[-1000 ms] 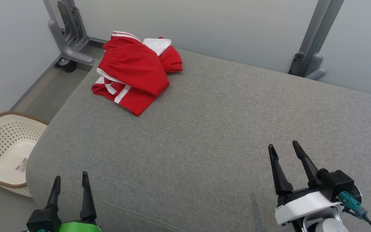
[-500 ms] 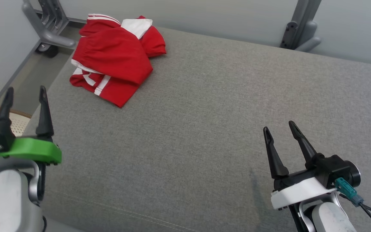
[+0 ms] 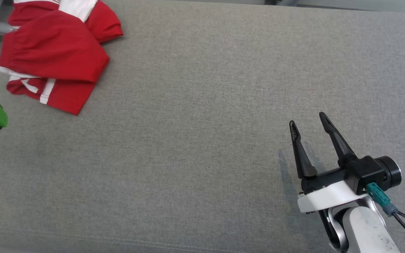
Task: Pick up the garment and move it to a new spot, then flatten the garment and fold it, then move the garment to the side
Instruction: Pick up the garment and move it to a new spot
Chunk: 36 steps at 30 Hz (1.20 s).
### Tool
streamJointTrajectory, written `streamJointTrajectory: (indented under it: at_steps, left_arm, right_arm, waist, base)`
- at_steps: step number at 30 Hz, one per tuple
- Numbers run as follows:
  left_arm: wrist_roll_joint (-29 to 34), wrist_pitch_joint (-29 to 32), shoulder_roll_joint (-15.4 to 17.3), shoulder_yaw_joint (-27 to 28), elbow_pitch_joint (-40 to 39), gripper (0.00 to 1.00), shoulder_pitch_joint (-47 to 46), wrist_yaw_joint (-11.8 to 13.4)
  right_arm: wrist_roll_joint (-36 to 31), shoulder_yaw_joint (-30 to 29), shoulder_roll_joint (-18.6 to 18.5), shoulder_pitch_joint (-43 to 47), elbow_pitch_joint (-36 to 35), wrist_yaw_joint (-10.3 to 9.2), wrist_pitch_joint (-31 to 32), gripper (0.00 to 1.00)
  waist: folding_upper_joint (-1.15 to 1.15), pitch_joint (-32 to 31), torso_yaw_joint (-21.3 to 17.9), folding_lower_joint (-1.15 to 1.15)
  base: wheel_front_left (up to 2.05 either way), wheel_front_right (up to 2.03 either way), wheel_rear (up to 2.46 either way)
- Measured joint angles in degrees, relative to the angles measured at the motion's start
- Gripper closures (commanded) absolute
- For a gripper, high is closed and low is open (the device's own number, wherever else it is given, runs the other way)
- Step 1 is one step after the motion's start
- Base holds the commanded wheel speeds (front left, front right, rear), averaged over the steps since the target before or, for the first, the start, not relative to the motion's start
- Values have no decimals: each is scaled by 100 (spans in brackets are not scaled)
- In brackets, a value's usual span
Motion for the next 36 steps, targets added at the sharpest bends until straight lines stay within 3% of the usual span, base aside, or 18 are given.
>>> streamJointTrajectory:
  at_steps: [8,21,22,24,25,36]
  left_arm:
    - [-504,172,334,-198,923,0,-500,-3]
    - [-959,328,829,-851,1477,0,-949,-3]
    - [-1074,391,829,-945,1463,48,-960,-3]
    - [-1229,460,828,-1112,1412,90,-961,-3]
    - [-1273,470,853,-1191,1377,100,-961,-3]
    - [-1640,322,1290,-1804,1026,100,-1021,-3]
  right_arm:
    - [-185,-56,-2,-78,-216,0,-1,0]
    - [-265,-63,-1,-126,-349,0,-1,0]
    - [-264,-62,-1,-131,-349,0,-1,0]
    - [-257,-58,-2,-133,-345,0,-1,0]
    - [-232,-54,-2,-137,-339,0,-1,0]
    - [-4,86,-1,-238,-192,0,-1,0]
  waist:
    - [0,660,-347,0]
    - [0,1356,-608,0]
    - [0,1375,-612,1]
    - [0,1377,-604,1]
    - [0,1365,-597,1]
    - [0,1065,-605,0]
  base:
    - [0,0,0]
    - [0,0,0]
    - [0,0,0]
    - [0,0,0]
    - [0,0,0]
    - [0,0,0]
